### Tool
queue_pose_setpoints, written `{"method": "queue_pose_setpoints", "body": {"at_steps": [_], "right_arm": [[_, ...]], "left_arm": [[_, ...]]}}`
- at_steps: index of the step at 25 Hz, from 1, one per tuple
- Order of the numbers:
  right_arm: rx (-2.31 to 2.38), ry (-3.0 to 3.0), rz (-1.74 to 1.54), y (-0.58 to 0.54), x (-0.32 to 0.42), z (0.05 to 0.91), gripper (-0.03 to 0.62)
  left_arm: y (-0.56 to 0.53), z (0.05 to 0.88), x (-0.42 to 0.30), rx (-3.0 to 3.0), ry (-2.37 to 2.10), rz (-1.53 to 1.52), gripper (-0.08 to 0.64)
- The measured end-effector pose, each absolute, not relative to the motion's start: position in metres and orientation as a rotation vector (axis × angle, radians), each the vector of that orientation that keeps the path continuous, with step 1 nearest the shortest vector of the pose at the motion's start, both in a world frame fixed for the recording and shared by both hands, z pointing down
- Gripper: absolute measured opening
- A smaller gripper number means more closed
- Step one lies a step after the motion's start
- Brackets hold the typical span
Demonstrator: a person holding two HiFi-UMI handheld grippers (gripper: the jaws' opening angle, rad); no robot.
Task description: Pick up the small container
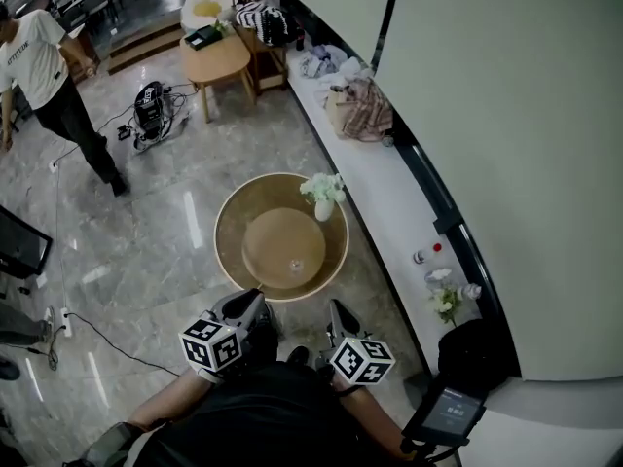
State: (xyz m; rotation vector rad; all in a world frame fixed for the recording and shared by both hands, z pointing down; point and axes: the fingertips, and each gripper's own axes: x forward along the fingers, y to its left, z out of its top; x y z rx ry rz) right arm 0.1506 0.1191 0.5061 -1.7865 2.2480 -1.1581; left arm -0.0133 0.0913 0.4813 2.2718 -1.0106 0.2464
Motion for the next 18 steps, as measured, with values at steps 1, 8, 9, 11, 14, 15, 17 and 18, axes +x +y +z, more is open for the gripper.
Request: {"method": "queue_pose_setpoints", "body": {"at_steps": [1,8,9,11,14,15,17,18], "right_arm": [[-1.796,2.241,-1.159,0.112,0.15,0.506,0.007],[-1.825,2.216,-1.193,0.046,0.135,0.515,0.007],[-1.83,2.214,-1.199,0.037,0.132,0.517,0.006],[-1.843,2.21,-1.209,0.019,0.127,0.521,0.006],[-1.873,2.19,-1.219,-0.005,0.122,0.527,0.006],[-1.886,2.182,-1.224,-0.011,0.121,0.529,0.006],[-1.911,2.175,-1.231,-0.022,0.12,0.532,0.006],[-1.925,2.176,-1.233,-0.028,0.119,0.534,0.006]], "left_arm": [[0.083,0.481,-0.013,2.276,-0.998,0.246,0.029],[0.01,0.486,-0.023,2.286,-0.949,0.249,0.029],[0.001,0.488,-0.025,2.287,-0.942,0.251,0.029],[-0.016,0.493,-0.03,2.297,-0.924,0.256,0.029],[-0.041,0.502,-0.037,2.347,-0.904,0.27,0.029],[-0.048,0.505,-0.04,2.367,-0.907,0.281,0.029],[-0.061,0.512,-0.047,2.4,-0.916,0.311,0.029],[-0.067,0.515,-0.05,2.41,-0.914,0.326,0.029]]}}
